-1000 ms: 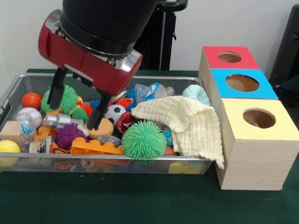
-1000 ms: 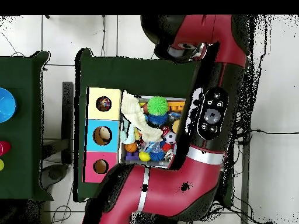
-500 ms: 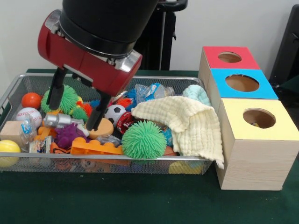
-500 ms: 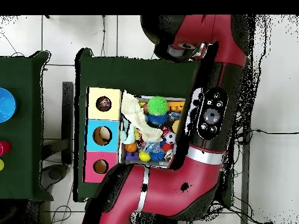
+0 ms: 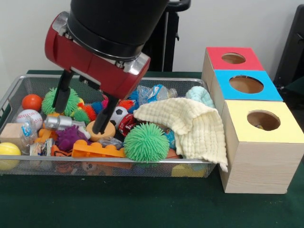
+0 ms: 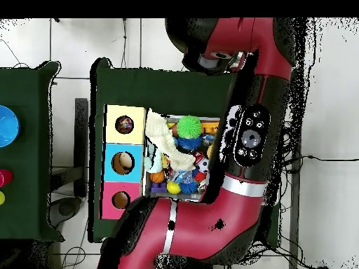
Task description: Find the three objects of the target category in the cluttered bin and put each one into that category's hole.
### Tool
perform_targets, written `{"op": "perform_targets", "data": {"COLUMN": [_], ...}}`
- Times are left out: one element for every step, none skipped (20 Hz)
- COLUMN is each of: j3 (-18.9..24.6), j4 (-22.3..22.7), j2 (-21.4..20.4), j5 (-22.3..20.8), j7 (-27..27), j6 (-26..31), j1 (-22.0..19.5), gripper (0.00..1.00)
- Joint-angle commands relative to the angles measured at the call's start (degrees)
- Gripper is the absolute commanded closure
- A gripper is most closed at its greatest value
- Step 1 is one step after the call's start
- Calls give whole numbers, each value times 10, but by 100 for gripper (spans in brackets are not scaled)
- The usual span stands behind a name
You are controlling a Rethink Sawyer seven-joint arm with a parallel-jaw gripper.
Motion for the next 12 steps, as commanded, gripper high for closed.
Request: {"op": "perform_targets", "data": {"j3": [29,29,30,31,31,32,32,32,33,33,33,33], "j4": [34,33,32,32,33,33,34,34,34,33,33,33], "j2": [24,24,24,24,24,24,23,23,23,23,23,23], "j5": [-34,-35,-36,-35,-34,-34,-34,-33,-33,-33,-33,-33], "j7": [-175,-174,-174,-173,-171,-171,-169,-168,-166,-166,-164,-164], "j6": [29,30,33,34,35,34,33,34,34,36,37,37], "j1": [1,1,1,1,1,1,1,1,1,1,1,1], "gripper": [0,0,0,0,0,0,0,0,0,0,0,0]}}
